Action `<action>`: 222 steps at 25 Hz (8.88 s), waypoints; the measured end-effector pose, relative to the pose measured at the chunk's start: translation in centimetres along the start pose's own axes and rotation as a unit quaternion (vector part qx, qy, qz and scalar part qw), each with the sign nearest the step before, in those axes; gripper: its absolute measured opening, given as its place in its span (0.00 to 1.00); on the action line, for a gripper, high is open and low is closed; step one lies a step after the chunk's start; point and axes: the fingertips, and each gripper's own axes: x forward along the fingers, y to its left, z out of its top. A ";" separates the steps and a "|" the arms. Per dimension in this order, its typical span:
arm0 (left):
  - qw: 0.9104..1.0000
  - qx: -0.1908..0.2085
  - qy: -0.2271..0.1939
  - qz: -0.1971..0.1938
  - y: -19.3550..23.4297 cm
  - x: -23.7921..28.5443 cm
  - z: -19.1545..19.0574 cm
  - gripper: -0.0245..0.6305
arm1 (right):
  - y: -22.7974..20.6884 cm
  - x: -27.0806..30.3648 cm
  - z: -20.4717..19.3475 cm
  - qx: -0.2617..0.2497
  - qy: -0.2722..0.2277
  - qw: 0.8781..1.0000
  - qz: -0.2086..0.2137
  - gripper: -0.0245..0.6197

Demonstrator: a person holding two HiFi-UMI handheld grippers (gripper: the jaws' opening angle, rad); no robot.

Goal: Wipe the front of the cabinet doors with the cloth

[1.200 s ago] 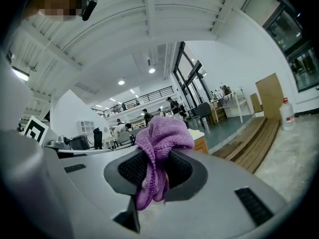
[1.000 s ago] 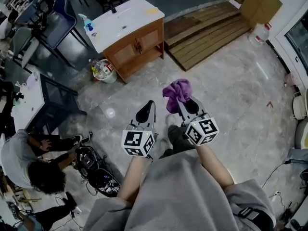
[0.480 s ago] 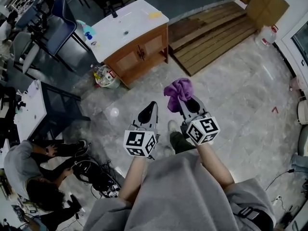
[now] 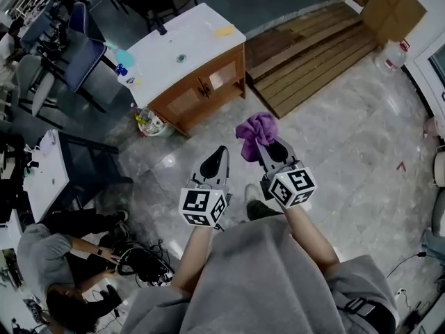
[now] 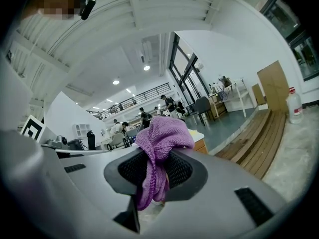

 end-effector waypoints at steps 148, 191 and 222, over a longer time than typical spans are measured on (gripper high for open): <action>0.940 0.072 0.321 -0.091 31.4 36.0 -22.8 0.05 | -28.5 47.8 -38.8 0.333 0.069 0.926 -0.165 0.16; 0.946 0.071 0.300 -0.095 30.5 37.1 -21.2 0.05 | -30.2 38.5 -36.1 0.312 0.051 0.924 -0.217 0.16; 0.959 0.059 0.271 -0.055 28.7 38.4 -16.1 0.05 | -27.0 43.3 -21.4 0.248 -0.036 0.965 -0.072 0.16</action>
